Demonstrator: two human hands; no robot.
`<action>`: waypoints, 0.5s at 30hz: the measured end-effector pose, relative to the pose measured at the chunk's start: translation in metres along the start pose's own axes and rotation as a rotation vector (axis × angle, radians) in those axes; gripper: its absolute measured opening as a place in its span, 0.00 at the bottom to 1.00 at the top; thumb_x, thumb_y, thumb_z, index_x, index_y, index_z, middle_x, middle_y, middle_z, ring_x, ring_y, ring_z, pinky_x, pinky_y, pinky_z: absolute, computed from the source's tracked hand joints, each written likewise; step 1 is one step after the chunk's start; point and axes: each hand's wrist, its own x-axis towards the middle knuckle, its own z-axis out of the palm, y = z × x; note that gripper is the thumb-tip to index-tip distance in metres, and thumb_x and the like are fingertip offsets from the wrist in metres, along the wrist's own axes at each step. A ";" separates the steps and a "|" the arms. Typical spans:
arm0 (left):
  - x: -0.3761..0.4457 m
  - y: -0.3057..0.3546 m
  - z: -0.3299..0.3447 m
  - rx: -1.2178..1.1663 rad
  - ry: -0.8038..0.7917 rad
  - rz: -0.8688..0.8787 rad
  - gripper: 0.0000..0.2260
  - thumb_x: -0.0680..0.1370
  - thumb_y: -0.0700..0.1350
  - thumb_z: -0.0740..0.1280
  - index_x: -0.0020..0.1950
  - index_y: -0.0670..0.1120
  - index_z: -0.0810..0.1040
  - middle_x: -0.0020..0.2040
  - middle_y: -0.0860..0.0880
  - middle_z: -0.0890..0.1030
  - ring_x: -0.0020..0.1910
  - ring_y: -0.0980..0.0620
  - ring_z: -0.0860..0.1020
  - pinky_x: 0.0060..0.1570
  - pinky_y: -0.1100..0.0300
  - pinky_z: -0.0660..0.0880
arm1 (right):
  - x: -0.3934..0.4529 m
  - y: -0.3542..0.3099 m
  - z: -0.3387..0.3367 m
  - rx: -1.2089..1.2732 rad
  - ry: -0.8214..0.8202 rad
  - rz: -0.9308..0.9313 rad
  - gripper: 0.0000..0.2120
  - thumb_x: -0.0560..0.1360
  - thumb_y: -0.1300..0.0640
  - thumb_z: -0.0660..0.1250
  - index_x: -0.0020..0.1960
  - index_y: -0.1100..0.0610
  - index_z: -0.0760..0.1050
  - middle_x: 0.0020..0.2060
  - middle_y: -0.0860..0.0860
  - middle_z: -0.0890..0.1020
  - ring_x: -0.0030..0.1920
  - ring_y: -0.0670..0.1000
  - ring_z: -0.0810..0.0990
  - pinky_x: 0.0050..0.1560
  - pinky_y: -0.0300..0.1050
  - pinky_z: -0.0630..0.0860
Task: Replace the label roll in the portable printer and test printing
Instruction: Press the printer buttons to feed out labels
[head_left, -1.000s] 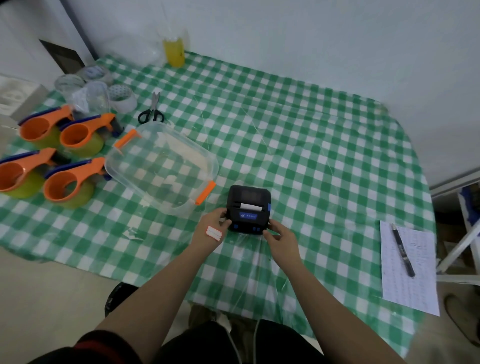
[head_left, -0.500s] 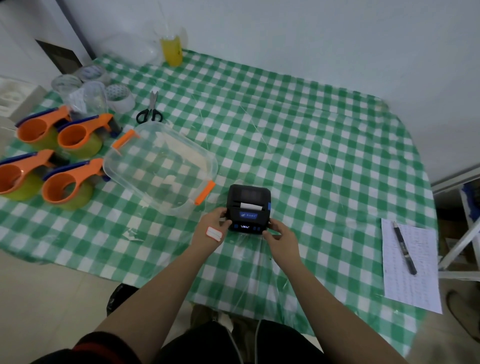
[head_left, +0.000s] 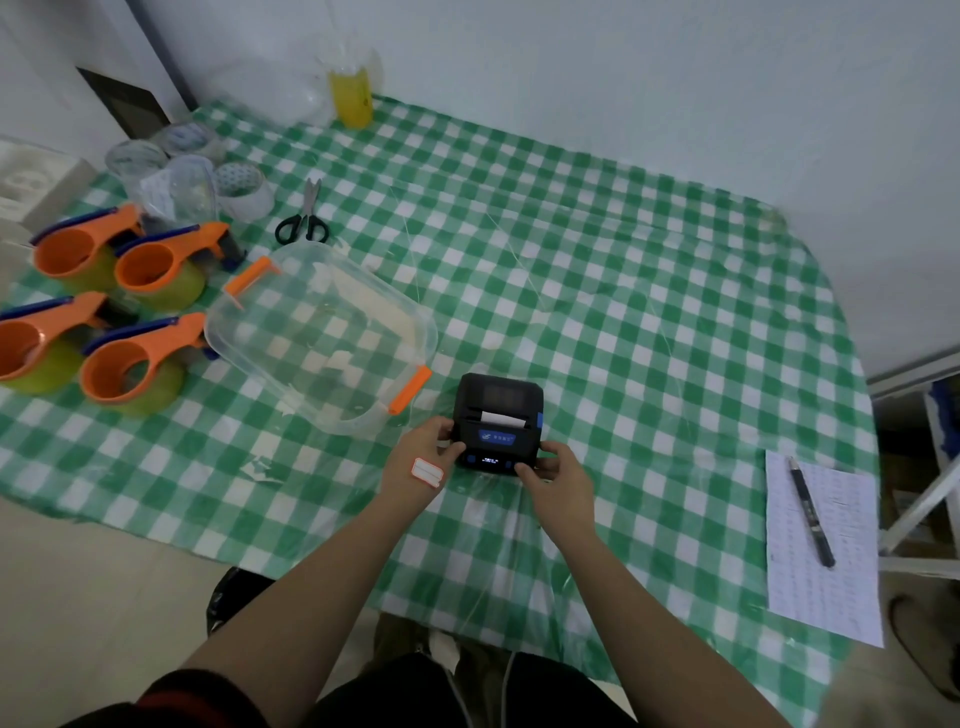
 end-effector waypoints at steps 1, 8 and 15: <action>0.000 0.000 0.000 0.004 0.002 -0.001 0.12 0.76 0.42 0.66 0.58 0.41 0.75 0.58 0.42 0.80 0.52 0.44 0.80 0.53 0.54 0.73 | 0.000 0.000 0.000 0.000 0.001 0.005 0.19 0.72 0.57 0.70 0.61 0.56 0.71 0.48 0.54 0.82 0.44 0.50 0.79 0.49 0.49 0.79; 0.001 0.000 0.000 0.021 0.001 0.006 0.11 0.75 0.41 0.66 0.57 0.40 0.75 0.58 0.42 0.81 0.54 0.44 0.79 0.54 0.53 0.74 | 0.000 -0.002 0.001 0.015 0.003 0.011 0.18 0.73 0.58 0.70 0.61 0.57 0.71 0.49 0.56 0.83 0.44 0.49 0.79 0.47 0.42 0.76; 0.004 -0.003 -0.002 -0.019 -0.008 0.009 0.10 0.75 0.40 0.67 0.54 0.39 0.76 0.56 0.41 0.81 0.54 0.44 0.79 0.56 0.52 0.75 | 0.000 0.001 -0.001 0.057 -0.018 0.032 0.17 0.73 0.59 0.69 0.61 0.57 0.72 0.50 0.55 0.82 0.45 0.50 0.79 0.50 0.47 0.77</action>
